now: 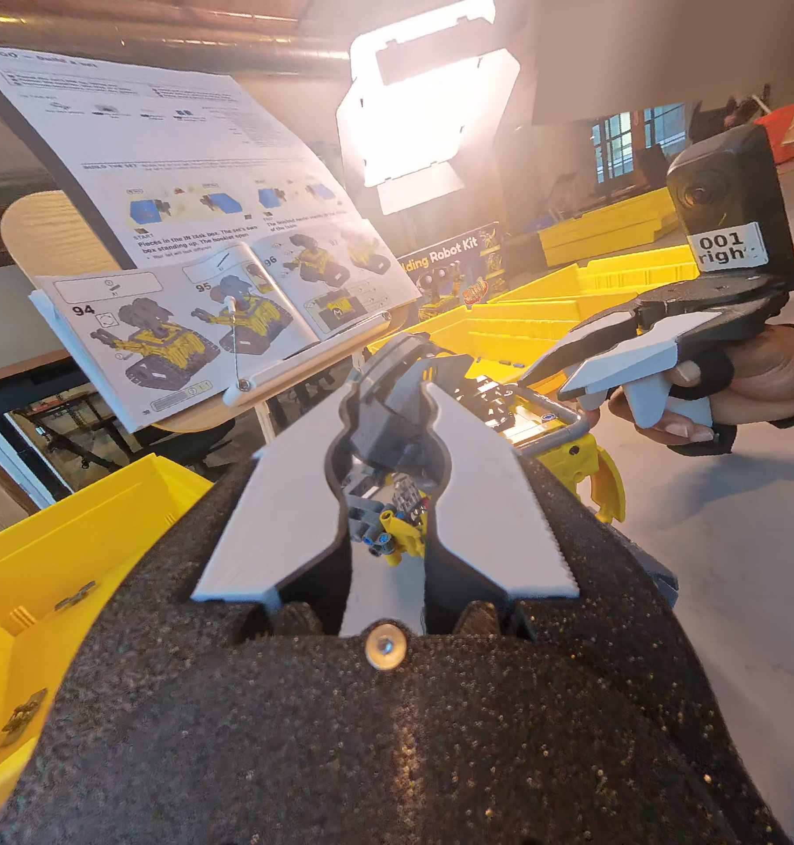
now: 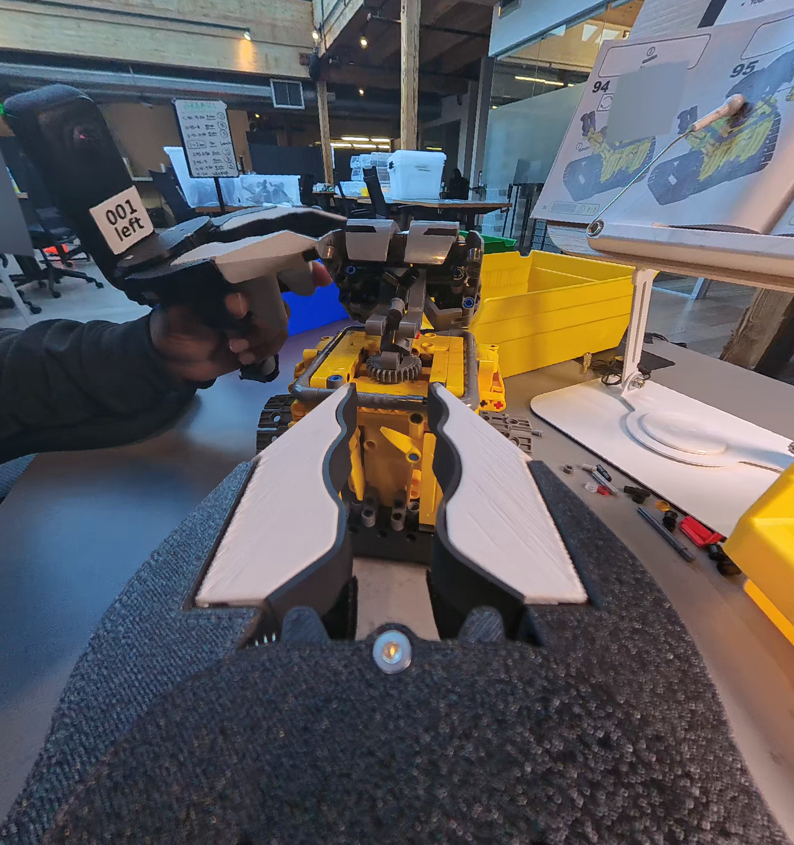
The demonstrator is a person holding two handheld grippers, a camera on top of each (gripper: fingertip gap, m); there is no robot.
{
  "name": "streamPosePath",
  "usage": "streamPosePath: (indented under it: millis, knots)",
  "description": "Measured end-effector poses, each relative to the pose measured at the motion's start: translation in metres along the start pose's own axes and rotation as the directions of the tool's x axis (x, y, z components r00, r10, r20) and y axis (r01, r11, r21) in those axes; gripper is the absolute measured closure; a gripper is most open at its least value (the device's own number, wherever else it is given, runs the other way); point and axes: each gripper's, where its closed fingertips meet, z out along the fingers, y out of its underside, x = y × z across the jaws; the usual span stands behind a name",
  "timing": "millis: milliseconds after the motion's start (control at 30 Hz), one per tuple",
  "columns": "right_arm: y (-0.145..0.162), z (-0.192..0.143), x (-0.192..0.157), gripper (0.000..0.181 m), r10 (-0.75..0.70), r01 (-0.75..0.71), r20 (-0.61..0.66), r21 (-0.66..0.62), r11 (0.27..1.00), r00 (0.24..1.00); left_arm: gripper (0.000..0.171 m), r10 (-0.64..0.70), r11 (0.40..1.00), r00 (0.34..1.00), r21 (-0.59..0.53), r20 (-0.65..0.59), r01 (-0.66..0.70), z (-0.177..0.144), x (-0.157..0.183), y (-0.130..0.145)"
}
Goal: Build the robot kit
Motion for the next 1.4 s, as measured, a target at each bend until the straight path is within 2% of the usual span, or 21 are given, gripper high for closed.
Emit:
streamPosePath:
  millis: [100,167,267,333,433,600,833,900,967,1033,1133,1200,1300,1400]
  knots:
    - [-0.002,0.002,0.000,0.150,-0.008,0.008,-0.005,-0.002,1.000,1.000,0.119,-0.031,0.999,0.999,-0.007,-0.015,0.031,0.002,-0.002,0.002]
    - [-0.010,0.005,-0.001,0.151,-0.011,0.011,-0.007,0.017,1.000,1.000,0.111,-0.018,0.999,1.000,-0.030,-0.024,0.017,0.006,0.000,0.007]
    - [-0.024,0.012,0.000,0.152,-0.015,0.016,-0.026,0.032,0.999,1.000,0.114,0.009,0.998,1.000,-0.057,-0.024,-0.010,0.011,0.001,0.013]
    - [-0.028,0.020,0.003,0.156,-0.028,0.028,-0.049,0.003,1.000,0.998,0.131,0.012,0.998,0.999,-0.067,-0.037,-0.015,0.013,0.004,0.015]
    - [-0.030,0.031,0.012,0.162,-0.045,0.039,-0.079,-0.082,0.996,0.996,0.132,0.022,0.997,0.999,-0.077,-0.028,-0.024,0.014,0.004,0.016]
    - [-0.021,0.049,0.008,0.163,-0.008,0.003,-0.021,-0.243,0.970,1.000,0.139,0.032,0.995,0.999,-0.090,-0.027,-0.034,0.012,0.005,0.017]
    - [-0.021,0.057,0.010,0.165,-0.019,0.011,-0.019,-0.332,0.943,1.000,0.139,0.049,0.994,0.998,-0.096,-0.034,-0.052,0.010,0.006,0.016]
    - [-0.022,0.056,0.009,0.166,-0.048,0.042,-0.011,-0.340,0.940,0.999,0.138,0.026,0.997,0.996,-0.073,-0.080,-0.032,0.008,0.009,0.010]
    - [-0.022,0.055,0.008,0.166,-0.067,0.063,0.000,-0.338,0.939,0.998,0.119,-0.079,0.997,0.987,-0.006,-0.139,0.079,0.004,0.005,-0.010]
    - [-0.022,0.054,0.002,0.175,-0.090,0.097,0.036,-0.332,0.938,0.995,0.108,-0.118,0.993,0.977,-0.013,-0.179,0.118,0.004,-0.004,-0.019]
    - [-0.021,0.055,0.001,0.175,-0.113,0.120,0.038,-0.338,0.933,0.993,0.094,-0.075,0.986,0.960,-0.164,-0.268,0.031,0.012,0.003,0.000]
    - [-0.021,0.054,0.000,0.175,-0.125,0.131,0.041,-0.344,0.930,0.991,0.092,-0.026,0.973,0.944,-0.224,-0.329,-0.051,0.018,0.015,0.010]
    - [-0.021,0.054,0.002,0.174,-0.164,0.168,0.039,-0.341,0.925,0.986,0.110,0.085,0.956,0.941,-0.239,-0.326,-0.170,0.027,0.018,0.016]
    - [-0.022,0.051,0.000,0.170,-0.244,0.247,0.053,-0.330,0.911,0.968,0.111,0.112,0.955,0.943,-0.229,-0.314,-0.189,0.026,0.017,0.017]
